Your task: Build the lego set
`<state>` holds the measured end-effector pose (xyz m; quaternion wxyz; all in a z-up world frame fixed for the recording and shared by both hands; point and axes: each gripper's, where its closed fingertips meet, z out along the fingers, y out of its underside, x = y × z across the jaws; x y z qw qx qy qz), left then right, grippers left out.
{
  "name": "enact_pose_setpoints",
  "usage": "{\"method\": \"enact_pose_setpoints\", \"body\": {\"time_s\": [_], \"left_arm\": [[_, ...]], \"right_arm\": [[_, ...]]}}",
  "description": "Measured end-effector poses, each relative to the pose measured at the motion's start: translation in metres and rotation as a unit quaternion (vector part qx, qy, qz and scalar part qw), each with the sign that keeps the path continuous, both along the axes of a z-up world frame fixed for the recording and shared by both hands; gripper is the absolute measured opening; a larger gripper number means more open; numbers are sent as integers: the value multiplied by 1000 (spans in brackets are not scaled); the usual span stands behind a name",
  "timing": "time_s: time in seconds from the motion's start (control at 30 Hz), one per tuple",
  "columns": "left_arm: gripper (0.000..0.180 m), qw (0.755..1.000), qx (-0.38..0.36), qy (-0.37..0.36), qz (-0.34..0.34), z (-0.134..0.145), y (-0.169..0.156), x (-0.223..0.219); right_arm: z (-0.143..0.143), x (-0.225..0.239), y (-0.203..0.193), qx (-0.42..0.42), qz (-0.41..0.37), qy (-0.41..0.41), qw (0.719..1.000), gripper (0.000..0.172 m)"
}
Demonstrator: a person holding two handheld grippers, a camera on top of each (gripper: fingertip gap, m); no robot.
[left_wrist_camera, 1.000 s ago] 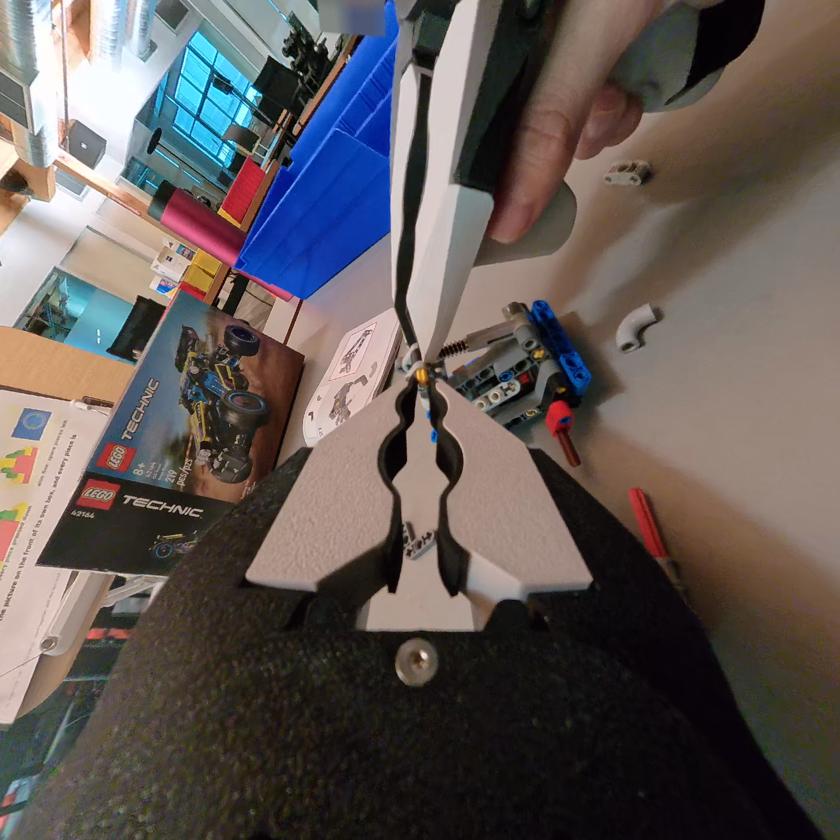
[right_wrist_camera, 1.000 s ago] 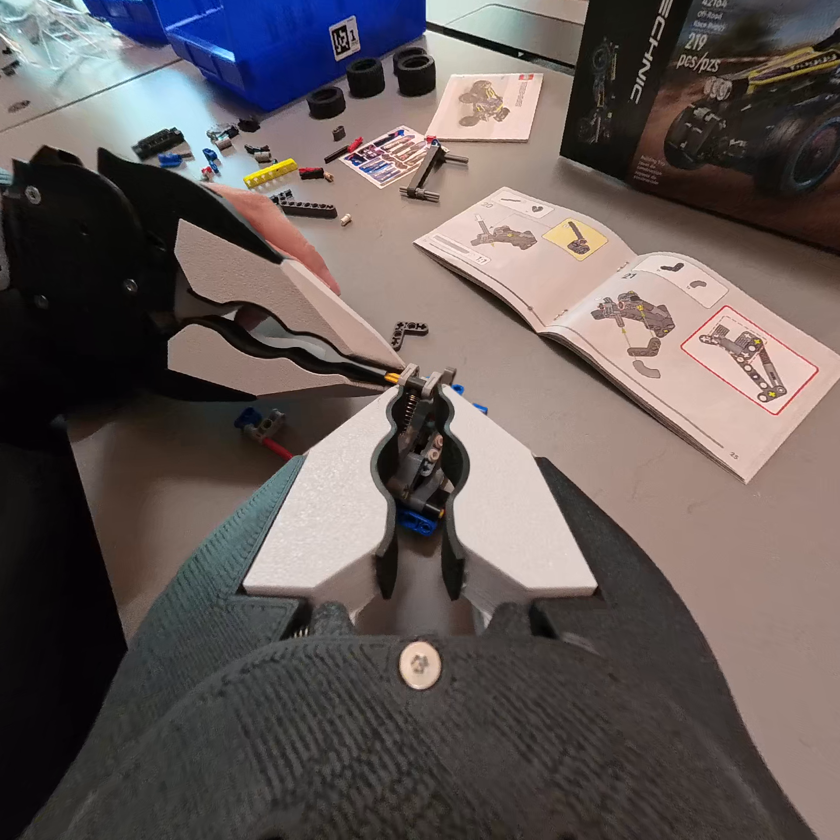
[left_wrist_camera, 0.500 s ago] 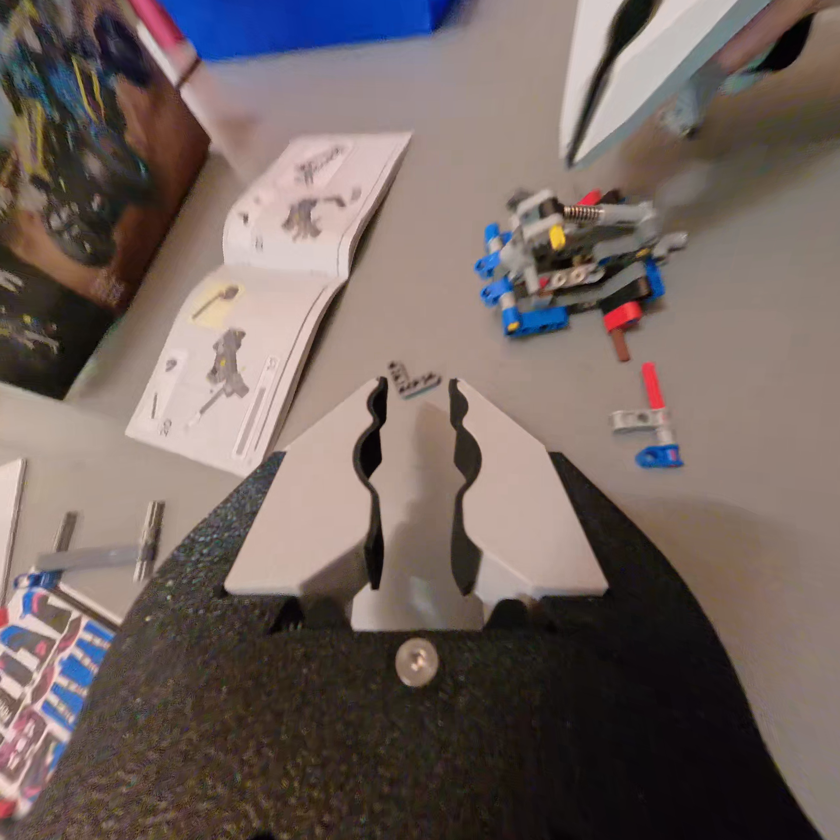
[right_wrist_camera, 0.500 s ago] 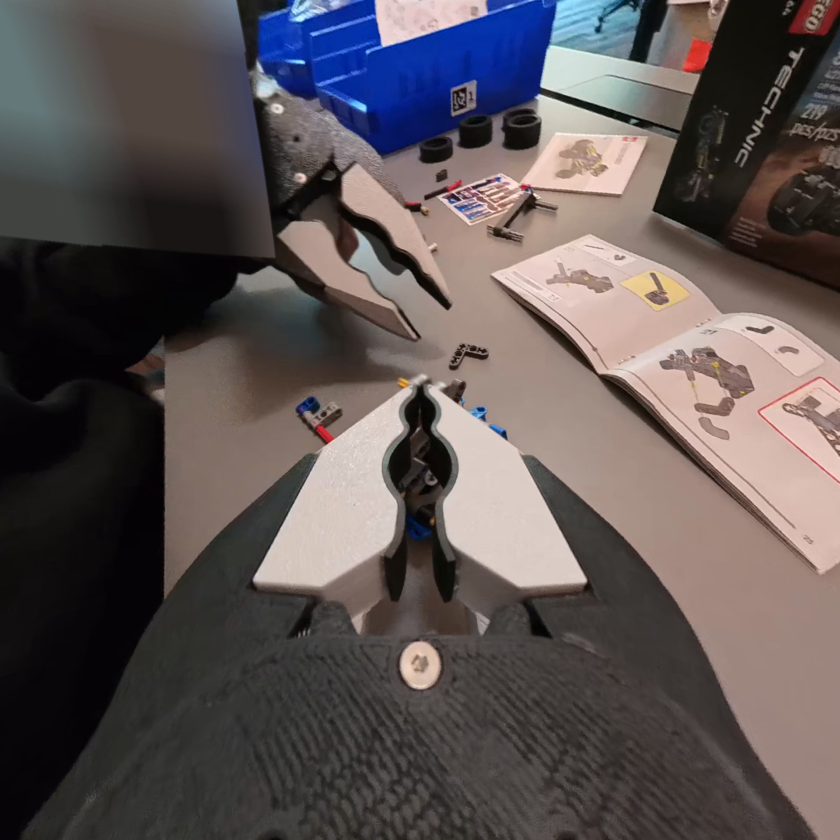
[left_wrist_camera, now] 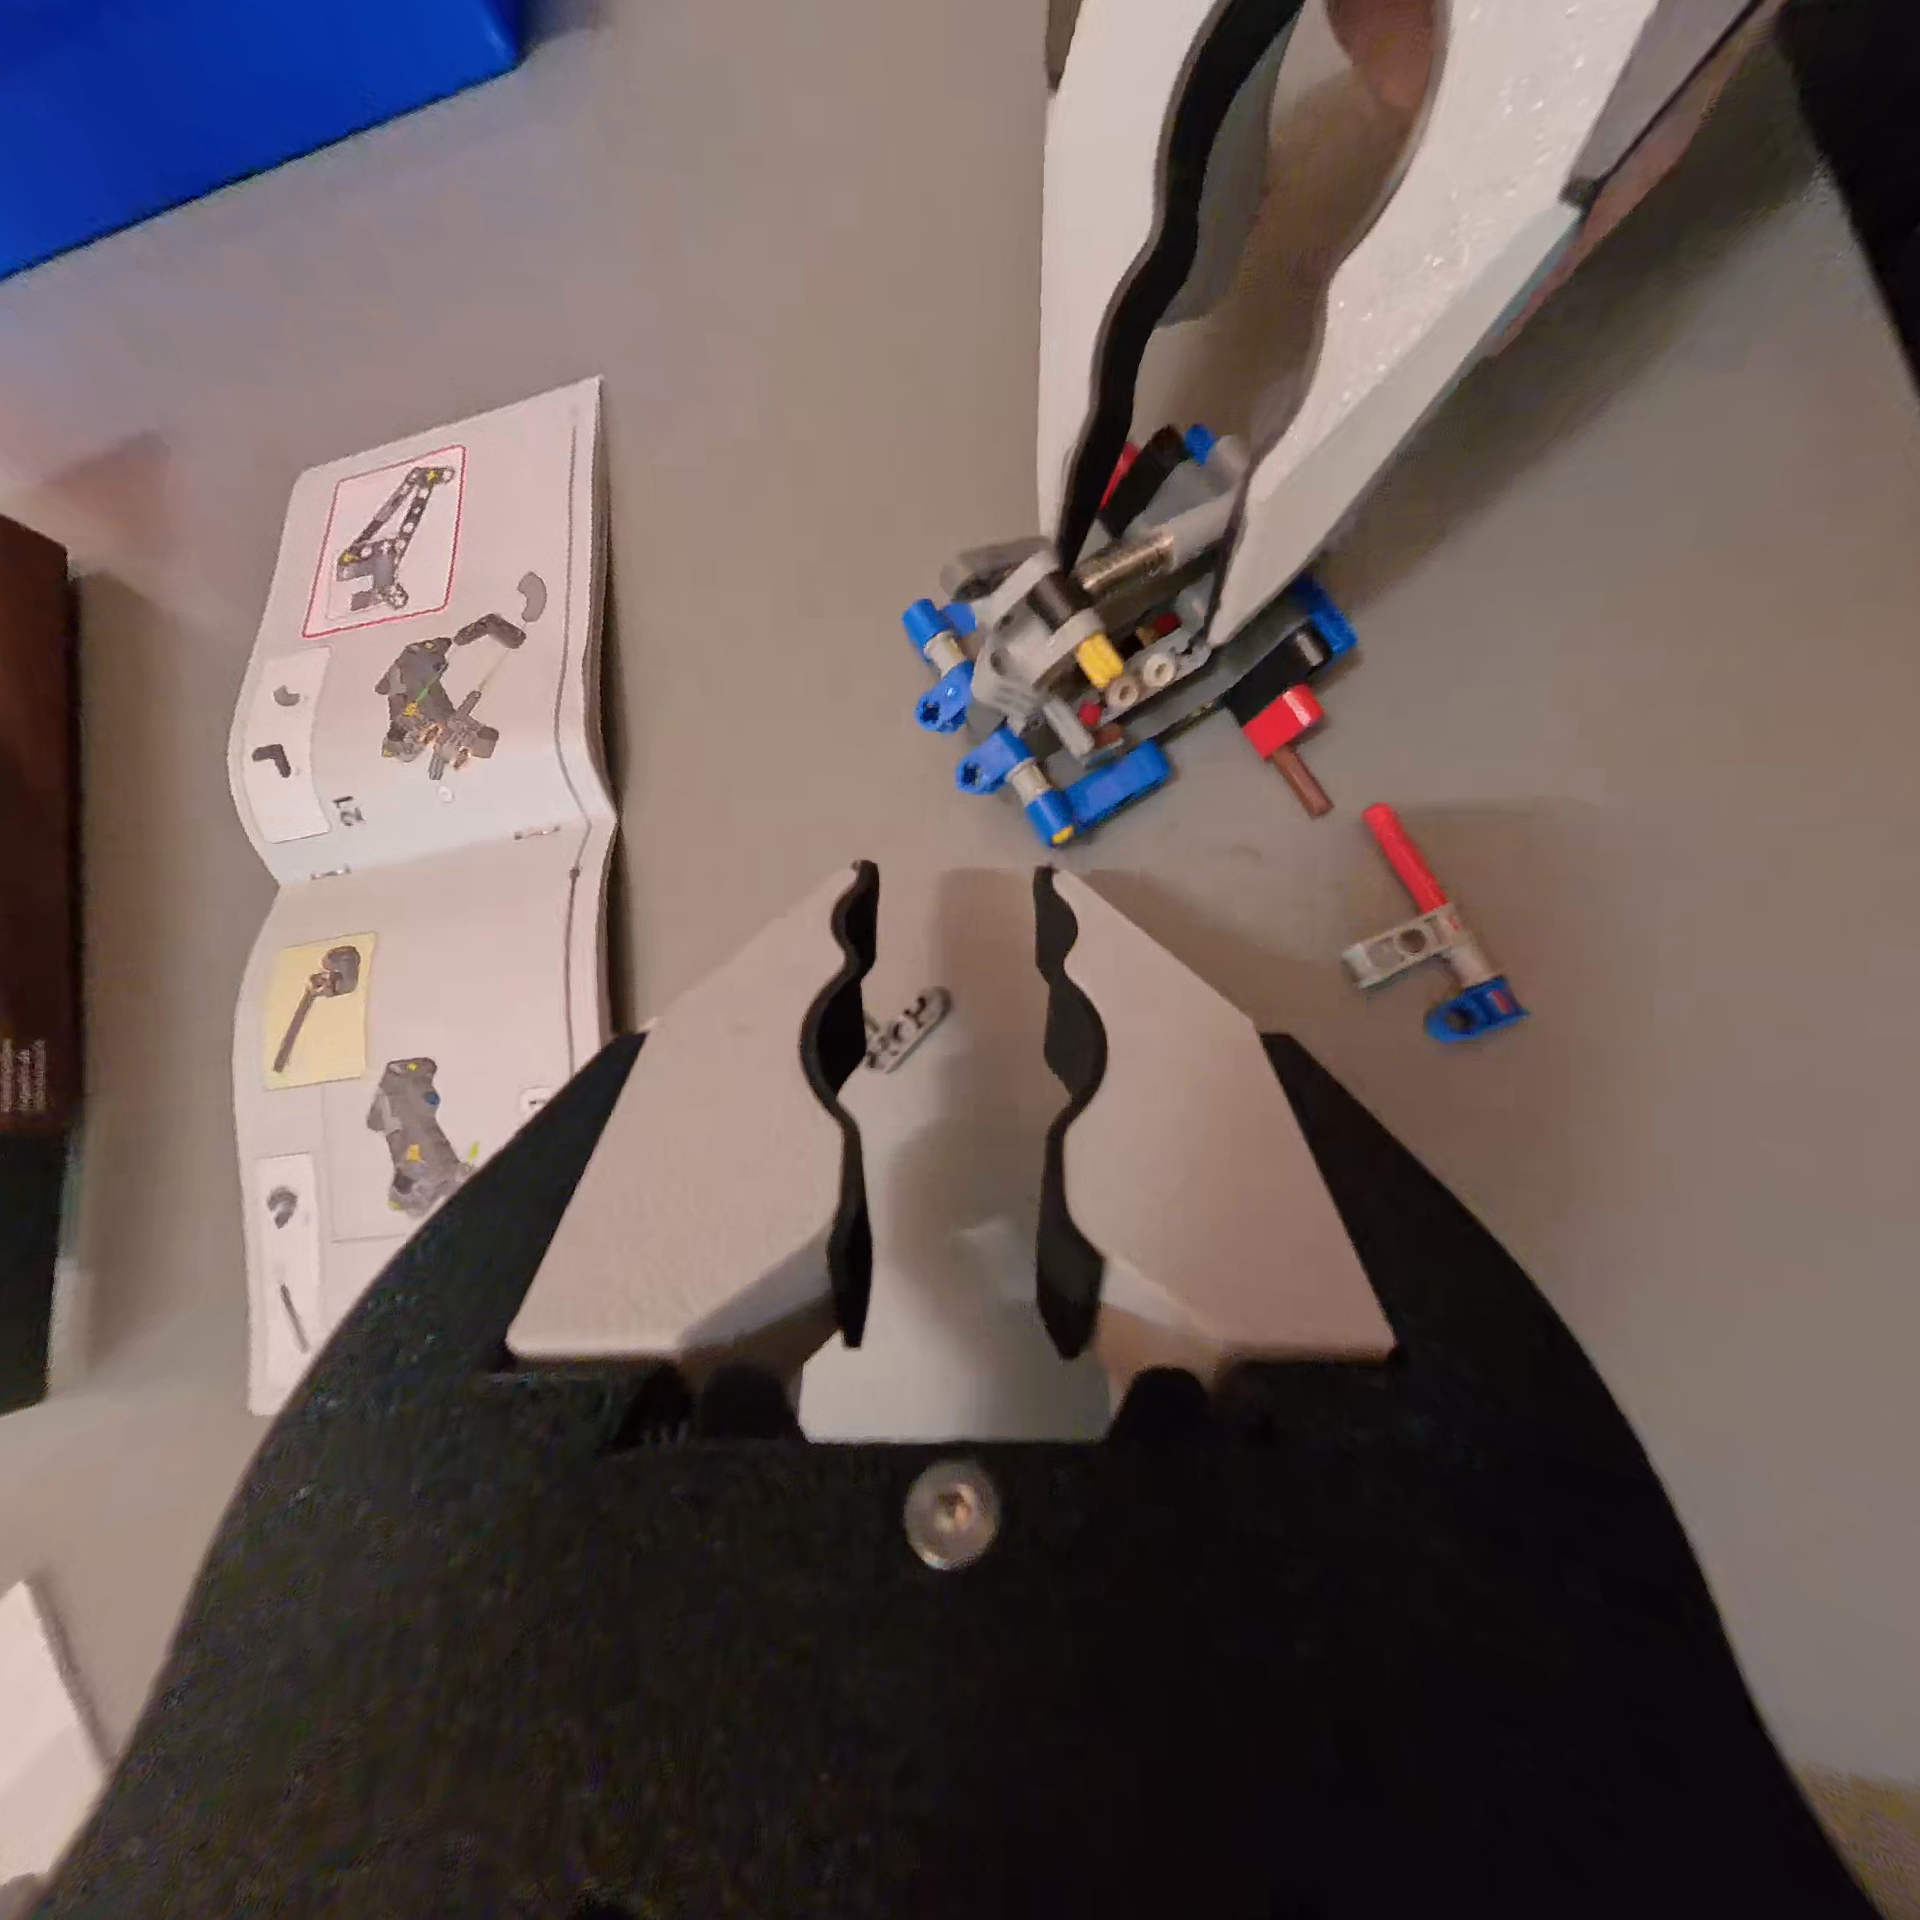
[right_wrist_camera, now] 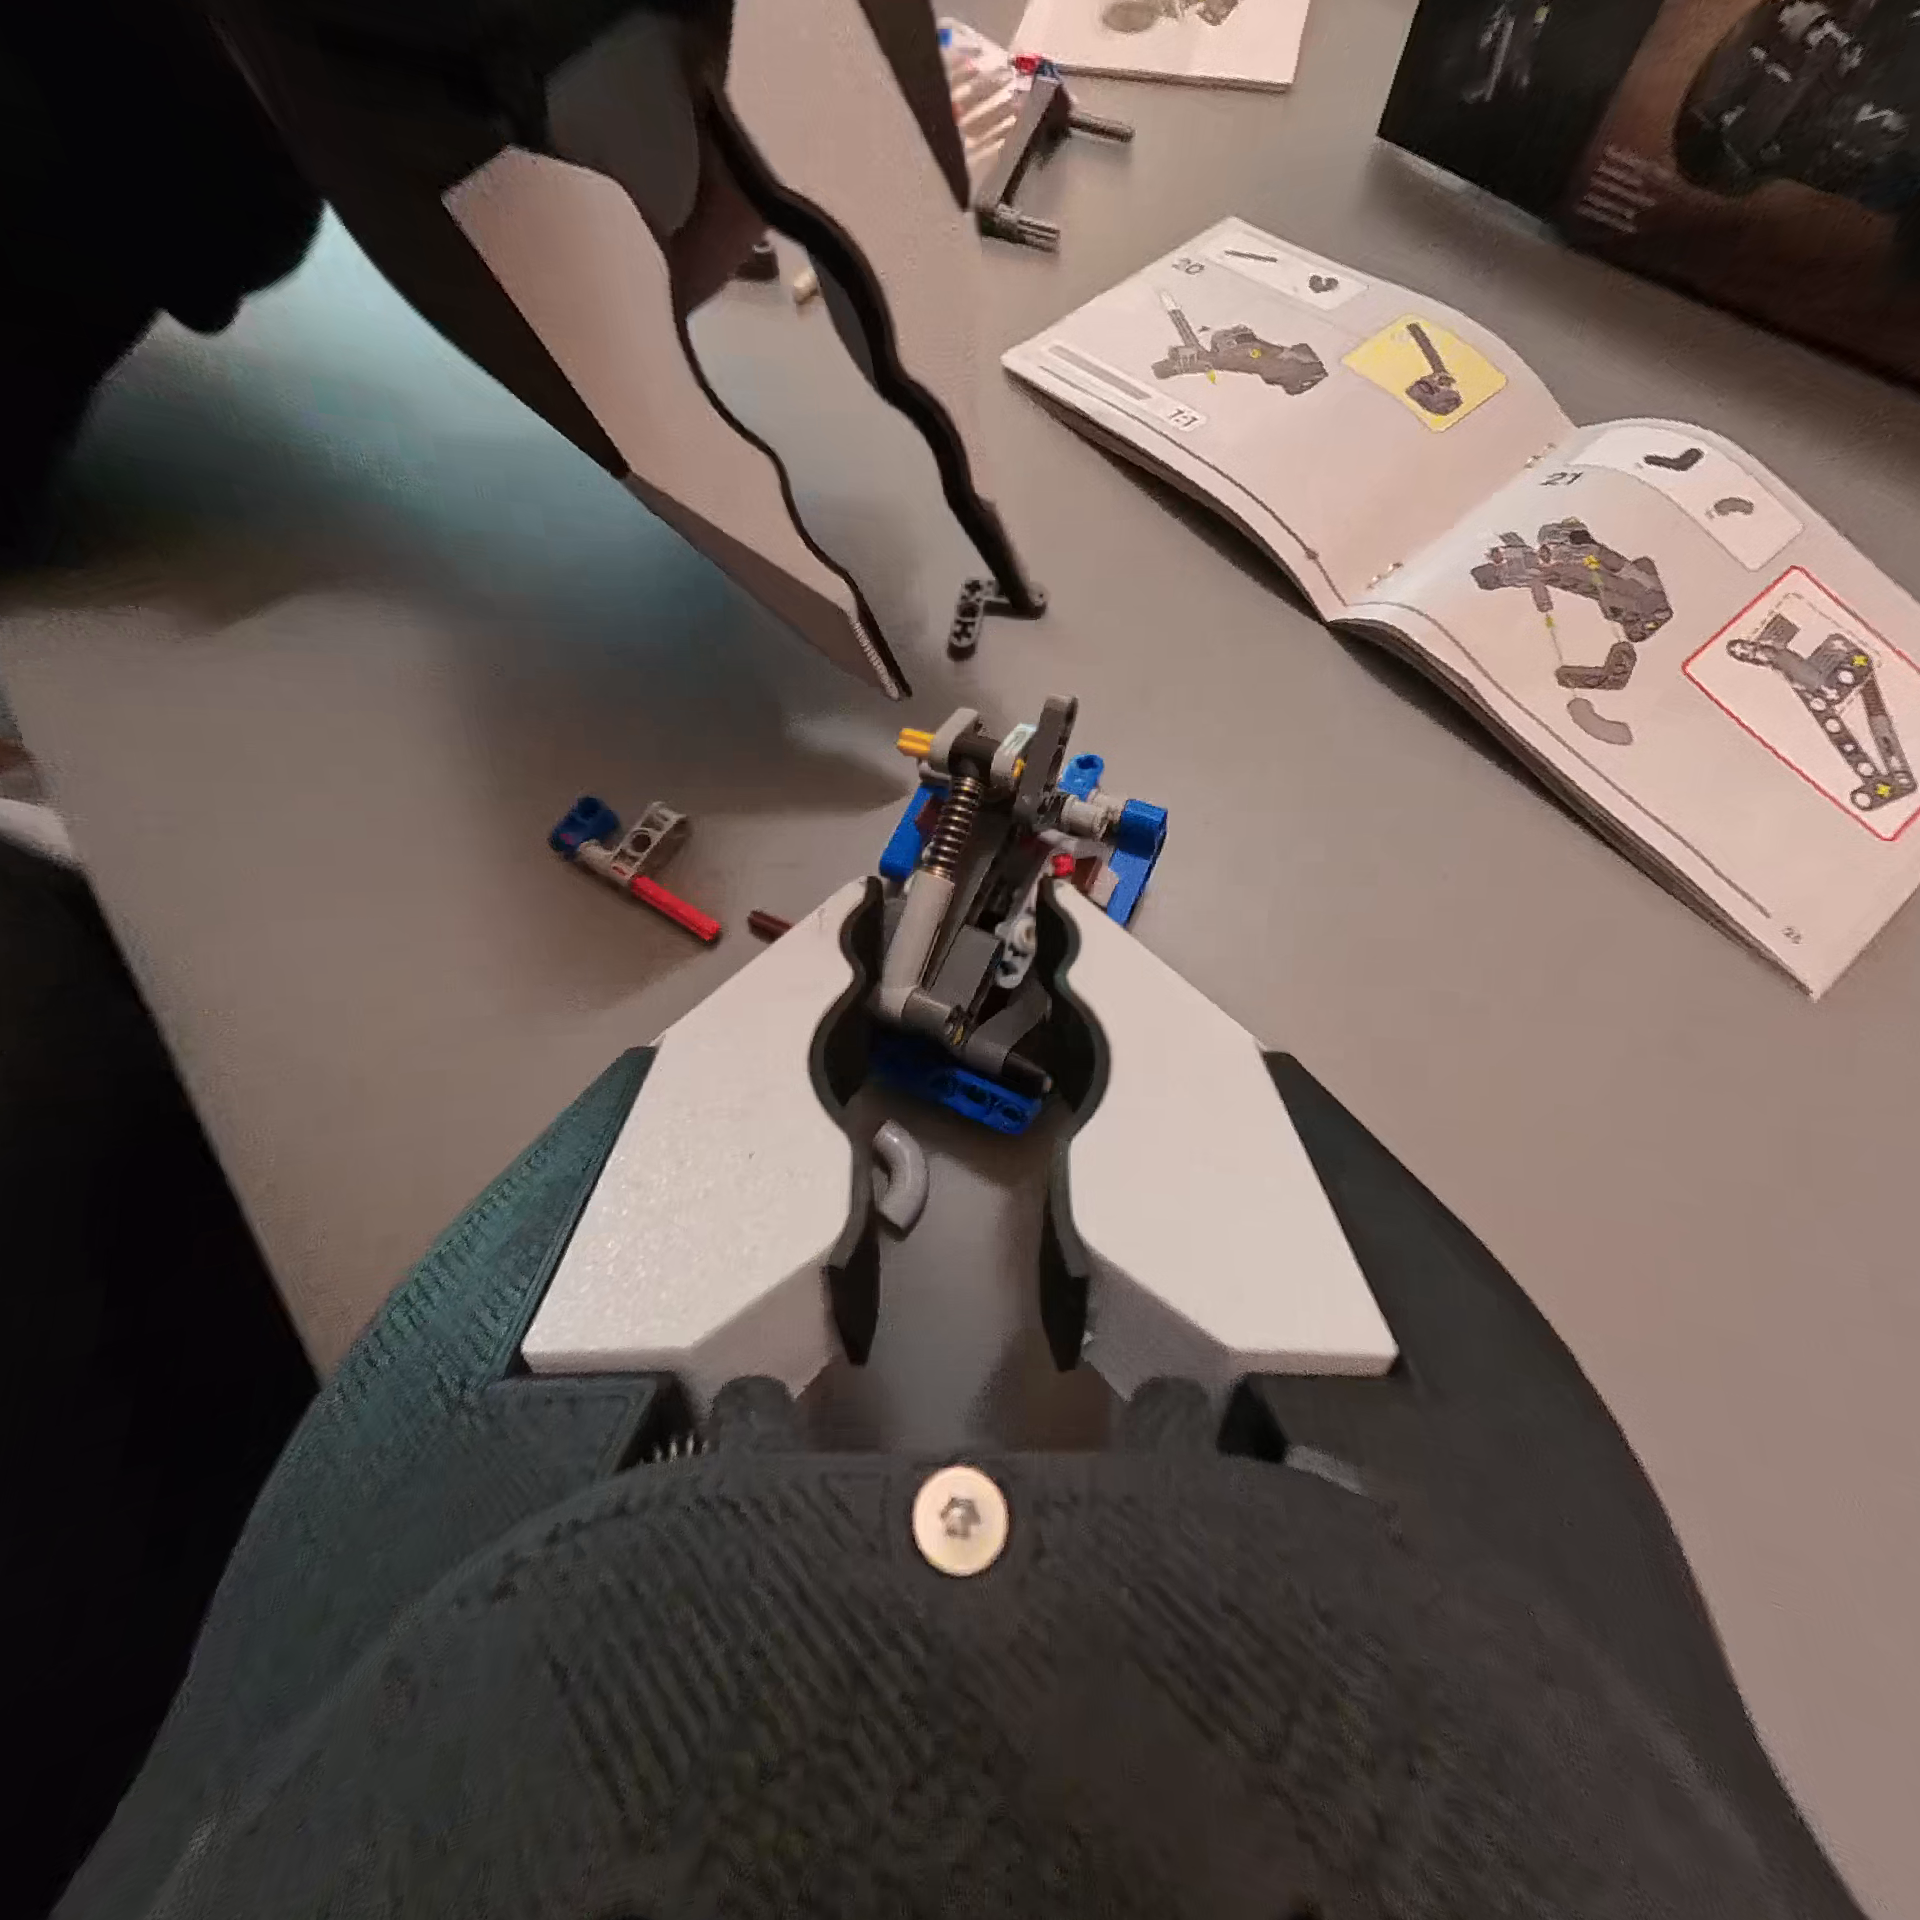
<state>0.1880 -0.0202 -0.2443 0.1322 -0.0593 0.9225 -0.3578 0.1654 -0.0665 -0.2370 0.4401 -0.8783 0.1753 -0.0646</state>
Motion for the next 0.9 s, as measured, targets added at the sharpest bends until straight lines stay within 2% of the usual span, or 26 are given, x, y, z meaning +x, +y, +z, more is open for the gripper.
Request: {"method": "enact_pose_setpoints", "body": {"time_s": [0.07,0.17,0.3,0.47,0.6,0.7,0.8,0.9], "left_arm": [[25,1000,9,2,4,-2,8,7],[20,999,-18,33,21,1,21,12],[17,996,12,62,69,-9,48,29],[19,990,9,126,58,-18,38,25],[20,991,12,111,71,-24,33,27],[7,994,6,90,62,-24,28,21],[5,996,2,56,68,-24,28,20],[0,996,-25,26,82,-22,28,20]], "right_arm": [[2,2,4,4,1,-16,1000,16],[10,8,3,-4,10,-55,998,6],[5,13,-5,-53,21,-66,996,11],[5,9,2,-39,14,-55,998,6],[5,10,-2,-52,2,-70,996,7],[4,7,-5,-62,-1,-75,995,8],[6,5,-11,-72,-5,-86,994,10],[18,1,-15,-48,-12,-95,994,9]]}}
